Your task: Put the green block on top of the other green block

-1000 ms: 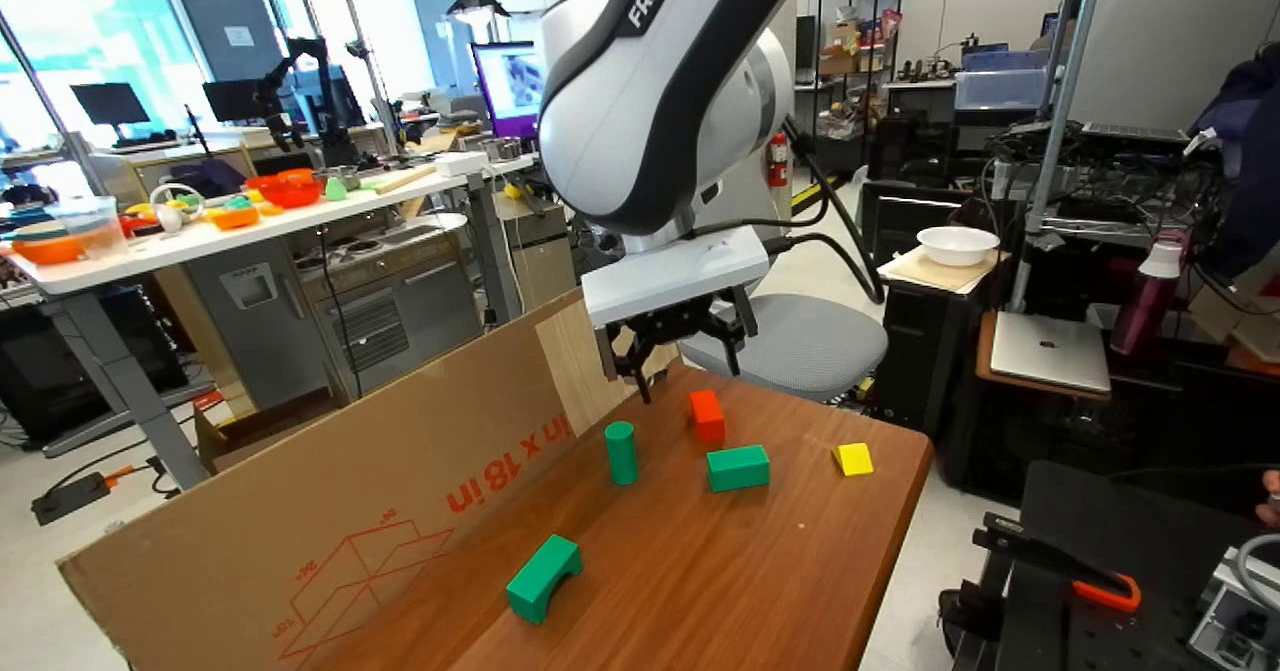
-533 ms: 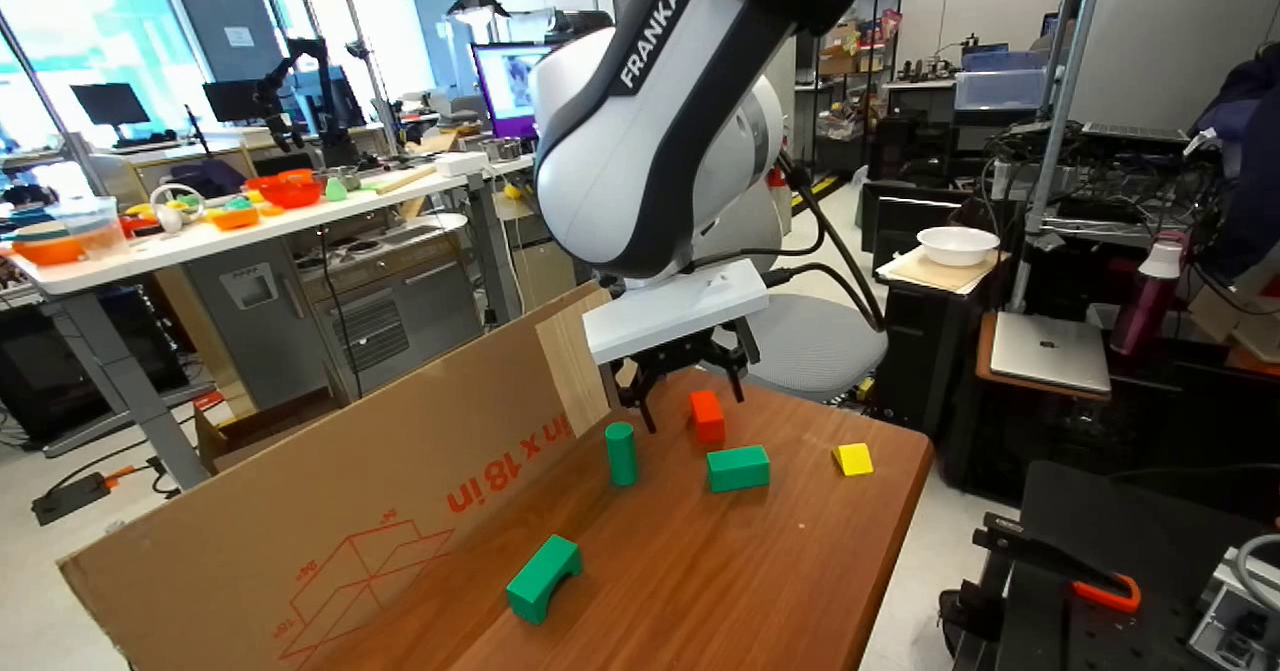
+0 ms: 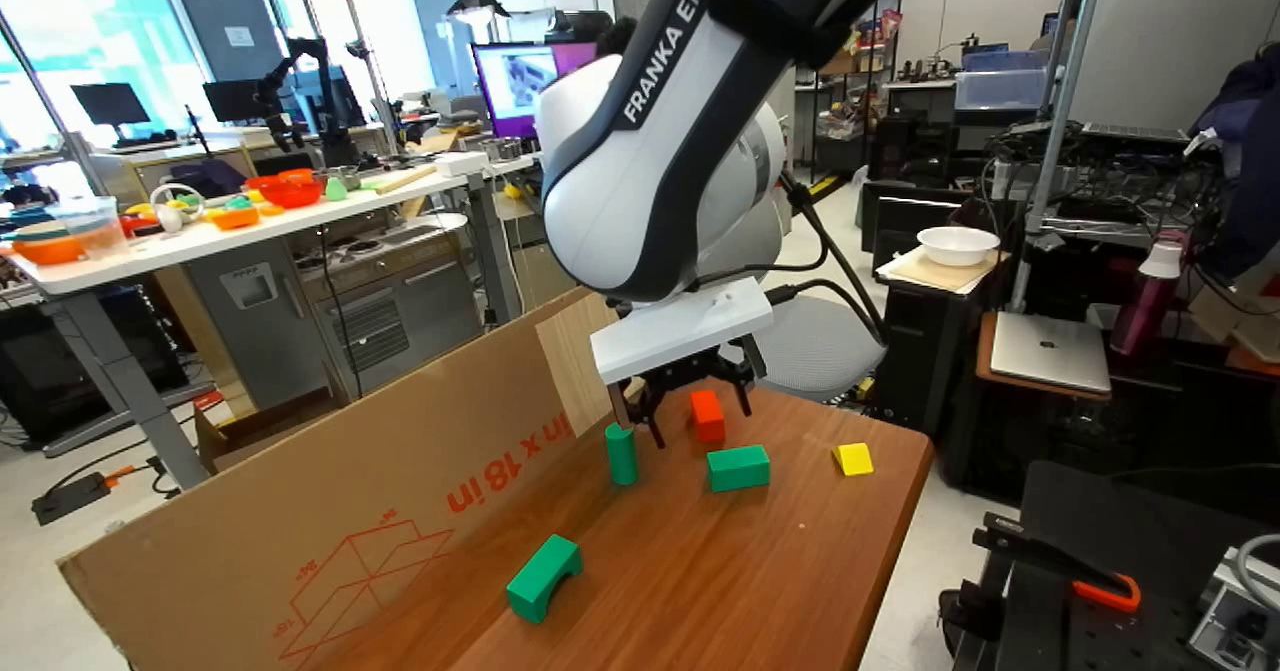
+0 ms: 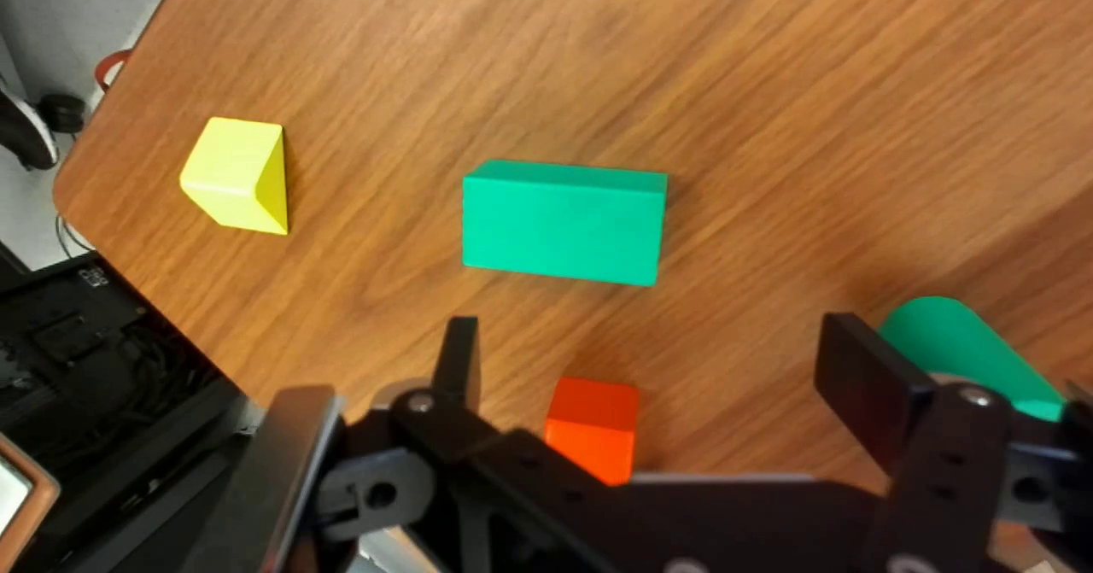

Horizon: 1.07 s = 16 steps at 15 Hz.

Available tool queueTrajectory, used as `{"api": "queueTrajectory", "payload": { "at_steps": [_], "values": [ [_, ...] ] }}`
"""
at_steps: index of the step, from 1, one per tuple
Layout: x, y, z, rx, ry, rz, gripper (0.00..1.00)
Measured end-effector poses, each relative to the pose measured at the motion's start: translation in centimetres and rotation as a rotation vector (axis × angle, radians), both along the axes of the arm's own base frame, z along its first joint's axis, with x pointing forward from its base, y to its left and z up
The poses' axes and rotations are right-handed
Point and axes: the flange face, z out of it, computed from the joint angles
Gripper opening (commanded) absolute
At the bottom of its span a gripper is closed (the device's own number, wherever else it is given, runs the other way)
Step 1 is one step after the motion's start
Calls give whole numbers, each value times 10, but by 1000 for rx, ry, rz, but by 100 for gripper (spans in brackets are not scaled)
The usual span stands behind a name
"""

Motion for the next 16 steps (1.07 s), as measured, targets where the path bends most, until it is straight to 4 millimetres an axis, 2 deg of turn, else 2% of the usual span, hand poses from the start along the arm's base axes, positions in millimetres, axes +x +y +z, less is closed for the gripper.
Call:
{"api": "queueTrajectory", "payload": {
  "at_steps": [7,16],
  "values": [
    [-6,11,-25,-6,38,13,100],
    [-9,-8,-27,-29,45,-19,100]
  ]
}}
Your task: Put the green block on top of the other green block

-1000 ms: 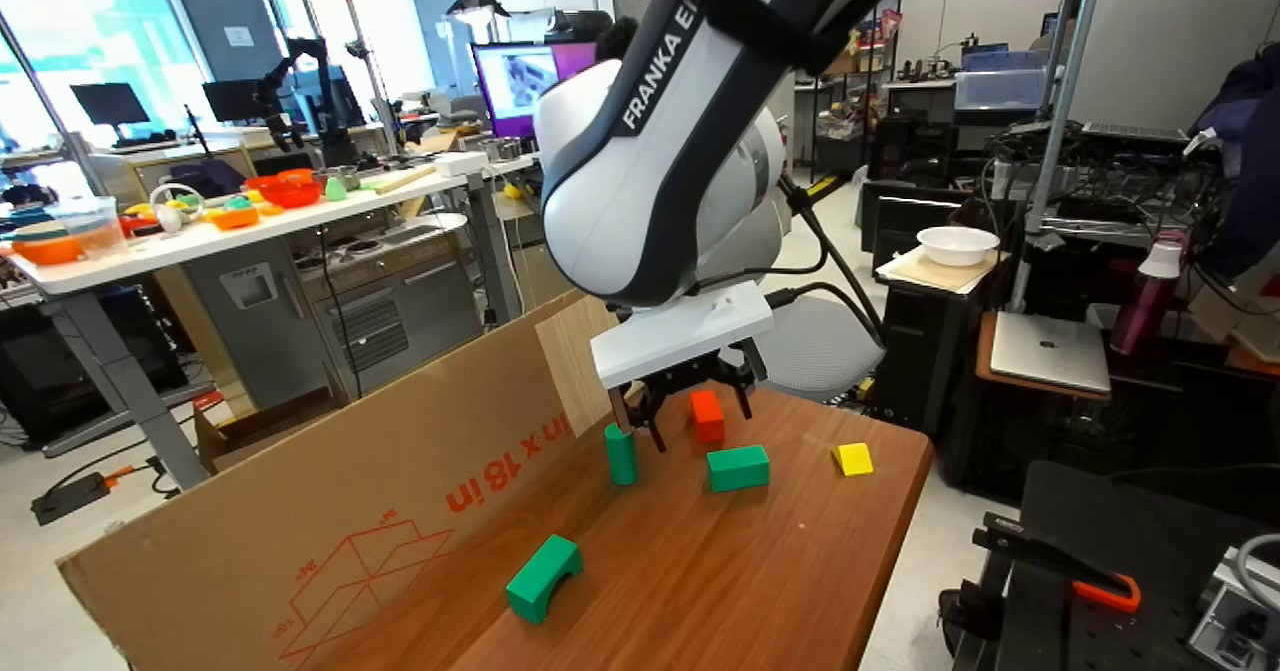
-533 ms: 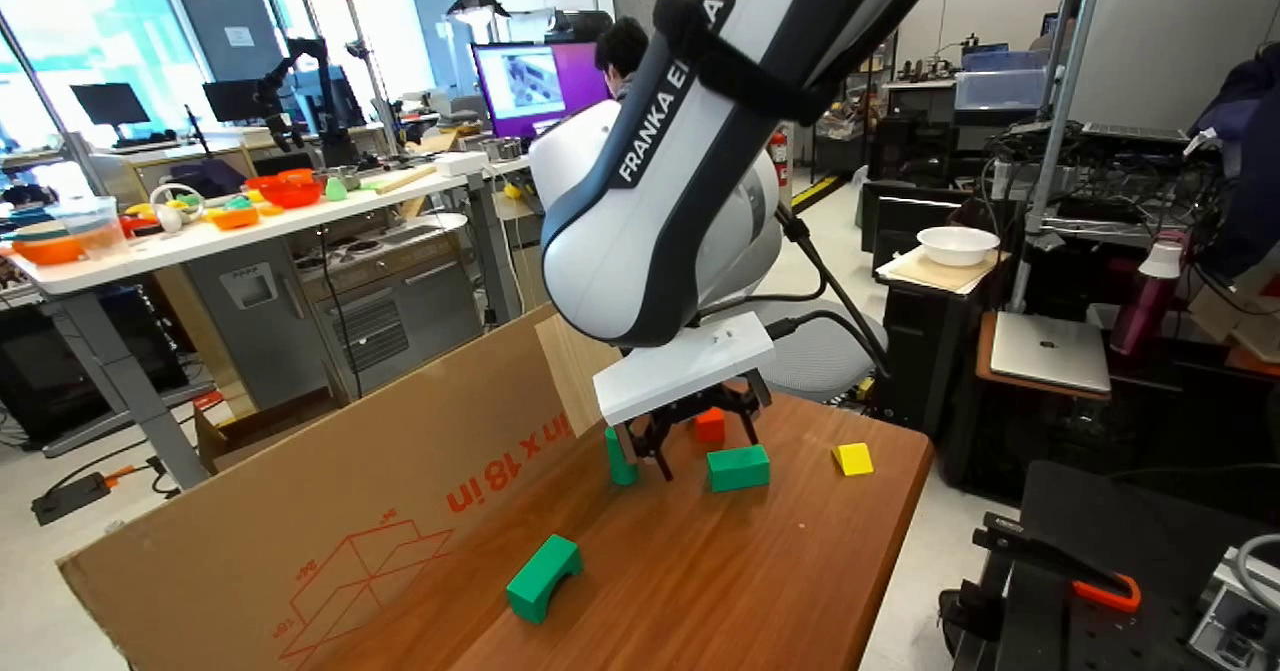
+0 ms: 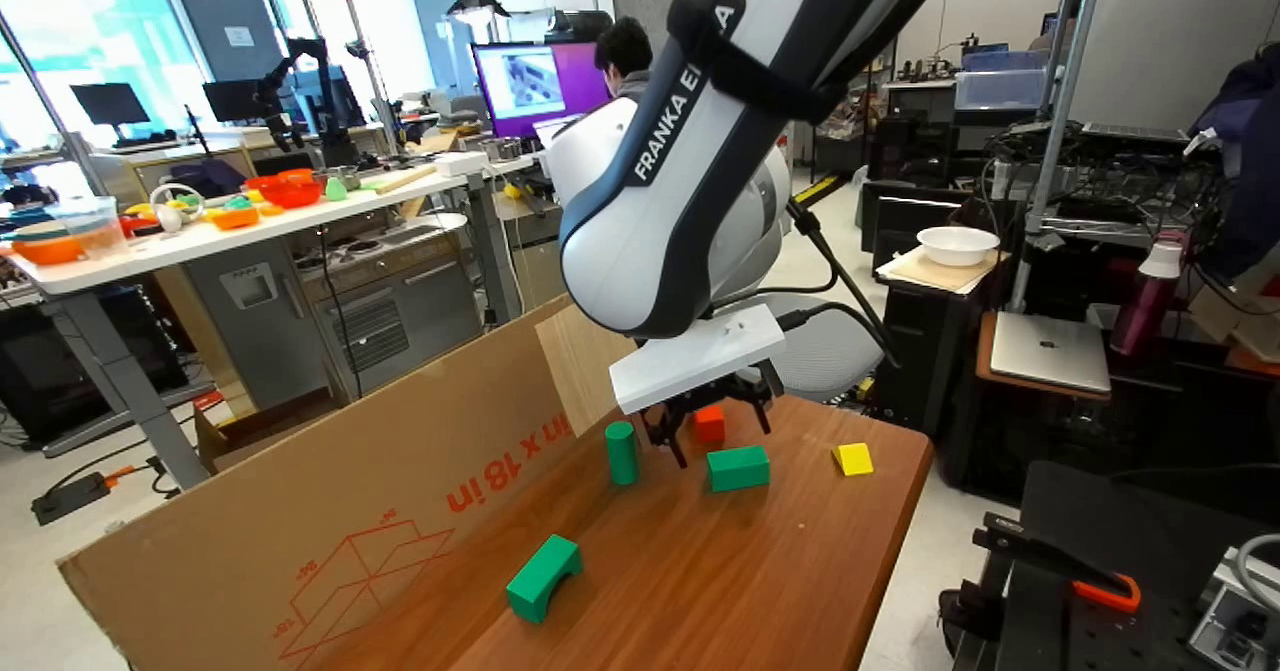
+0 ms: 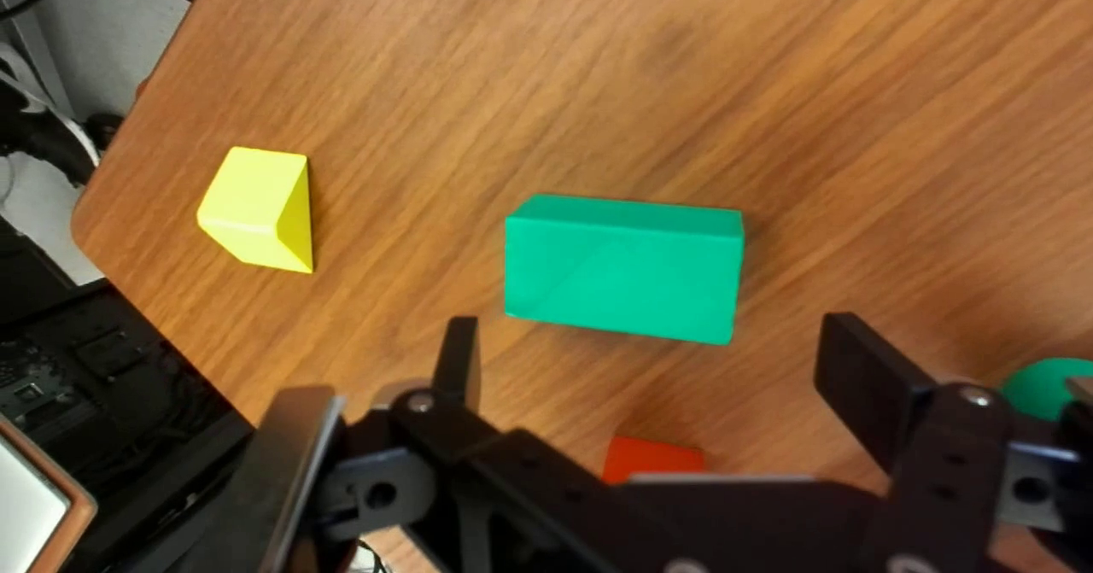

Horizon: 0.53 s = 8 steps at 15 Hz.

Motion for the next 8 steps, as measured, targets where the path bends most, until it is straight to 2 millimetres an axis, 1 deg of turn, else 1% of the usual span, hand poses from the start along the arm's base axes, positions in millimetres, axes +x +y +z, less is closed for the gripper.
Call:
{"api": "queueTrajectory", "payload": {
  "at_steps": [8],
  "values": [
    [-6,-3,-5,-3,28,-8,100]
  ]
}}
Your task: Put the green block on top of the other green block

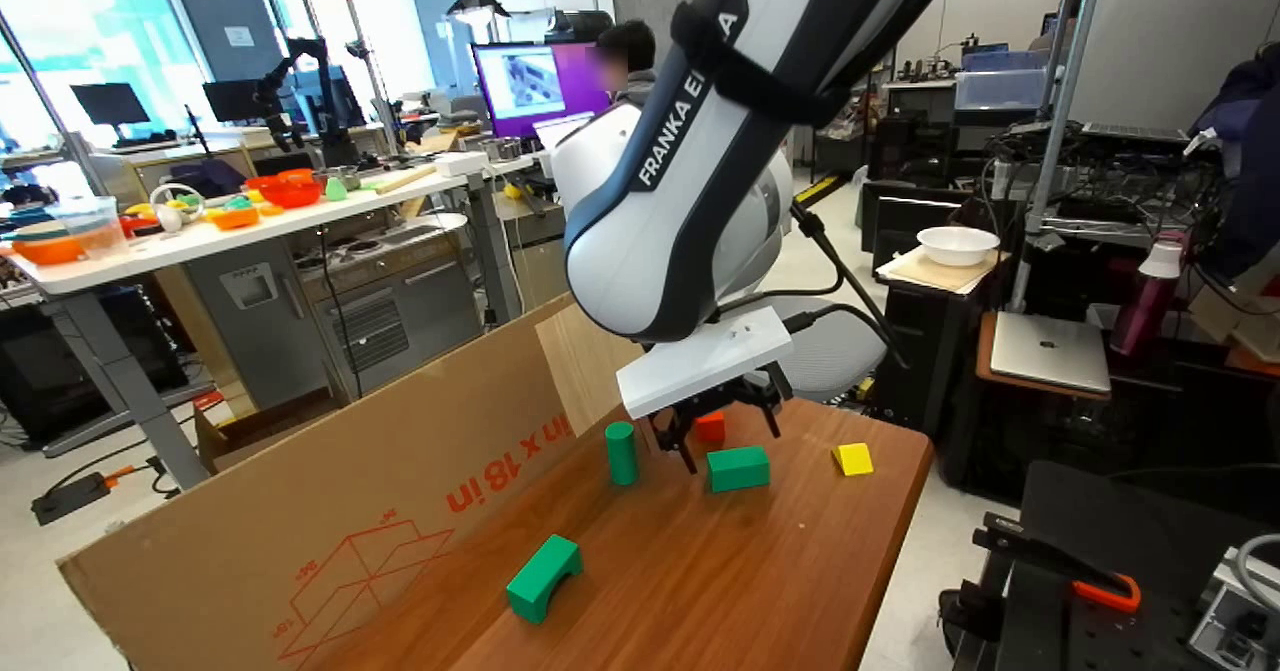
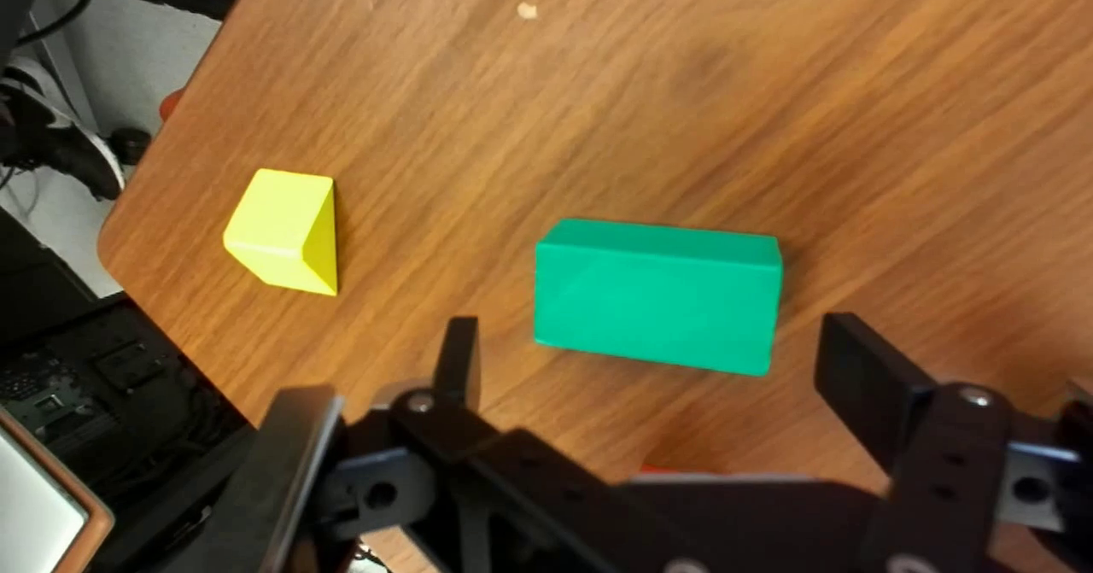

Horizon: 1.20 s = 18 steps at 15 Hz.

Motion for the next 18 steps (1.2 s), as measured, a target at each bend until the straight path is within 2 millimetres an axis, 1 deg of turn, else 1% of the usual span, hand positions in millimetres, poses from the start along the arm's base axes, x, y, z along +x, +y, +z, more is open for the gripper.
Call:
{"api": "queueTrajectory", "payload": {
  "at_steps": [9,15,16,18],
  "values": [
    [-7,-1,-6,13,17,1,100],
    [-13,-13,-10,68,48,-52,100],
    [-14,-15,-11,71,52,-58,80],
    [-14,-17,-11,71,53,-58,66]
  ]
}}
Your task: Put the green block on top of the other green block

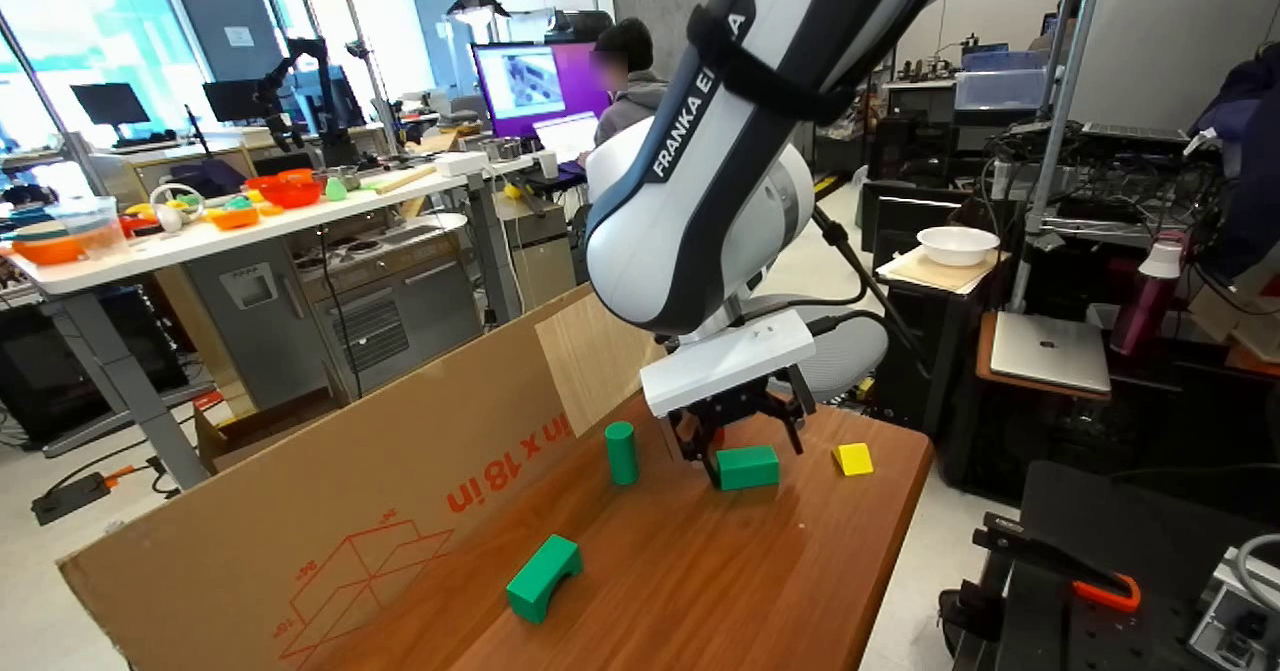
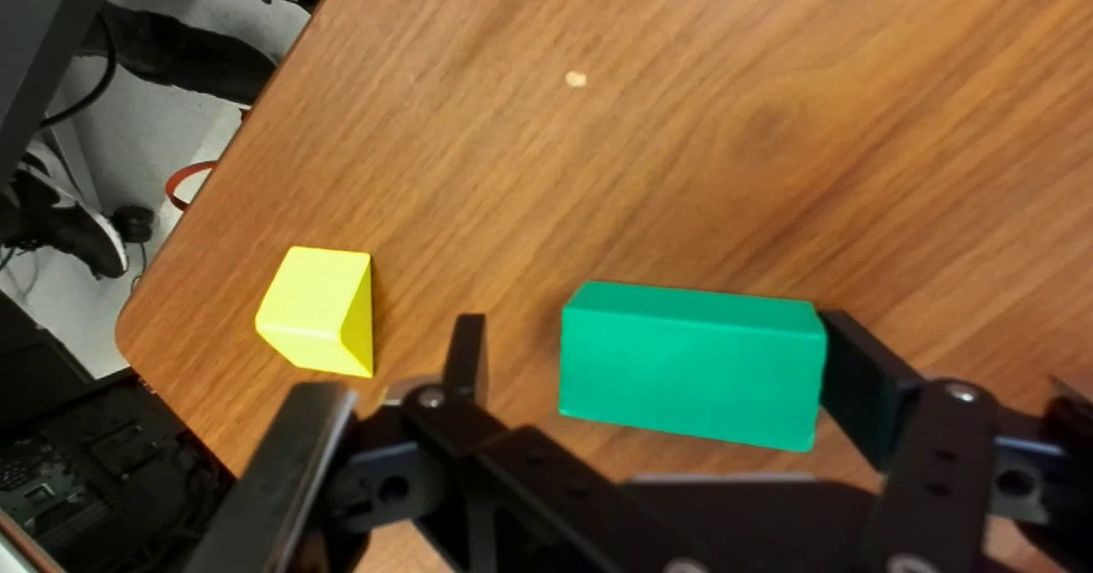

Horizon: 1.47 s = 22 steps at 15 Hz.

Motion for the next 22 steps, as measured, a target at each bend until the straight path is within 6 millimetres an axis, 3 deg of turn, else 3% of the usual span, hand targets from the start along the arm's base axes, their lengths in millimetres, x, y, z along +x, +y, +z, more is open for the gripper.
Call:
{"api": "queueTrajectory", "payload": {
  "at_steps": [1,3,10,12,19,22],
  "values": [
    [0,0,0,1,0,3,56],
    [2,2,2,3,-4,13,45],
    [15,25,17,10,-32,108,45],
    [21,44,39,0,-63,164,45],
    [28,126,161,30,-225,349,45],
    [27,150,182,57,-231,431,45]
  ]
}}
